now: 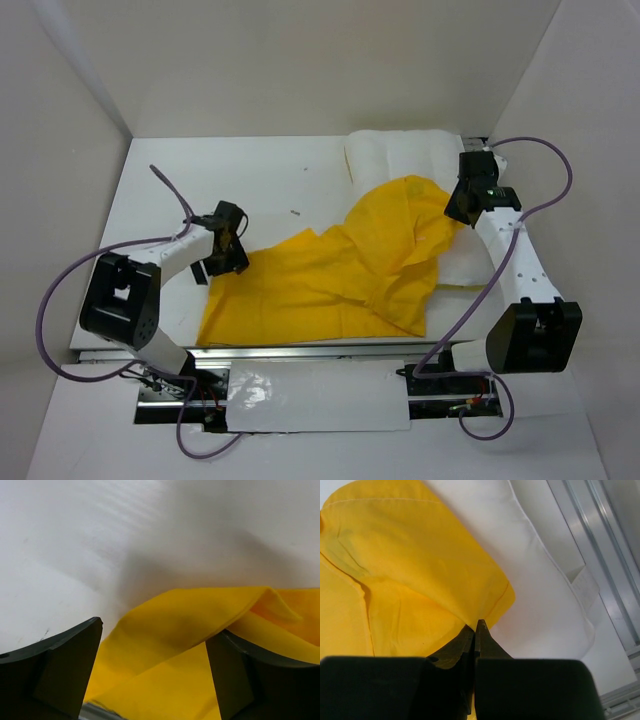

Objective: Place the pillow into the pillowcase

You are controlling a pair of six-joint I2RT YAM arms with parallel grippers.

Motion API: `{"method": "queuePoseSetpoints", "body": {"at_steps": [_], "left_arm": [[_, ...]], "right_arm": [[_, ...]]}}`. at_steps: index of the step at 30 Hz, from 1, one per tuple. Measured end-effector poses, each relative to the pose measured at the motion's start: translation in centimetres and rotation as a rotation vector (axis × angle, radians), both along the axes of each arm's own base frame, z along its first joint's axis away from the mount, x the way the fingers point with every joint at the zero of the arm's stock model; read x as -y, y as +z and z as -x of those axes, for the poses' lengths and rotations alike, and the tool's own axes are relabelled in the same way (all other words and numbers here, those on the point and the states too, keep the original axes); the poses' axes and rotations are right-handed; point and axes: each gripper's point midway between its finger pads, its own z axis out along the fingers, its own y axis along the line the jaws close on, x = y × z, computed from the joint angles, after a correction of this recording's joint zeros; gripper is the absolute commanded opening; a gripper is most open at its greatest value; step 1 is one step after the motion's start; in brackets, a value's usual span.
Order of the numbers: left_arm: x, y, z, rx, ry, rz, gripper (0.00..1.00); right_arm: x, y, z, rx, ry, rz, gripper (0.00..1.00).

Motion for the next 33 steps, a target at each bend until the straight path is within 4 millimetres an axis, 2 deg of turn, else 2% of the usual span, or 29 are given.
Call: {"method": "queuePoseSetpoints", "body": {"at_steps": [2,3,4,5,9,11,12,14,16,18,20,22,25,26,29,33], "left_arm": [[1.0,-0.8,-0.8,0.017,-0.046,0.043,0.76],[1.6,-1.2,-1.0,0.021,-0.070,0.064,0.41],[2.0,-1.5,-1.3,0.024,-0.086,0.081,0.10],[2.3,-1.8,-1.4,0.022,-0.100,0.087,0.00],[2.2,-1.4,-2.4,0.024,-0.123,0.098,0.00],[1.5,0.4,-4.1,0.069,-0.092,0.125,0.00],[0.8,1.9,-5.5,0.116,-0.066,0.142,0.00],[-1.6,6.8,-8.3,0.252,-0.003,0.180,0.00],[-5.4,12.8,-10.6,0.422,0.086,0.189,0.00],[-10.2,19.7,-11.5,0.610,0.183,0.160,0.00],[-14.6,26.1,-10.4,0.769,0.268,0.109,0.00],[-17.6,31.6,-8.7,0.894,0.320,0.066,0.00],[-19.8,37.8,-5.8,1.000,0.355,0.019,0.00],[-20.3,39.4,-5.1,1.029,0.361,-0.002,0.00],[-21.9,41.4,-2.5,1.045,0.405,-0.047,0.00],[-23.3,41.1,-0.6,1.006,0.459,-0.075,0.00]], "right_arm": [[-0.1,0.0,0.0,0.001,0.005,-0.003,0.00],[-0.2,0.0,-0.1,0.002,0.009,-0.005,0.00],[-0.2,0.0,0.0,0.002,0.011,-0.006,0.00],[-0.2,0.1,0.0,0.003,0.015,-0.007,0.00],[-1.1,1.0,-0.1,0.032,0.065,-0.026,0.00],[-2.2,1.8,-0.1,0.059,0.111,-0.044,0.00],[-3.0,2.4,-0.3,0.072,0.140,-0.049,0.00],[-5.8,4.6,-1.2,0.120,0.231,-0.061,0.00],[-8.9,7.4,-2.1,0.184,0.322,-0.071,0.00],[-11.9,10.5,-2.5,0.258,0.405,-0.083,0.00],[-14.0,13.6,-2.6,0.331,0.463,-0.097,0.00],[-15.1,17.2,-2.8,0.410,0.490,-0.108,0.00],[-16.5,23.1,-2.9,0.552,0.536,-0.127,0.00],[-16.9,24.4,-2.7,0.584,0.552,-0.132,0.00],[-18.6,26.4,-2.0,0.642,0.622,-0.153,0.00],[-20.9,26.2,-2.2,0.631,0.708,-0.180,0.00]]}}
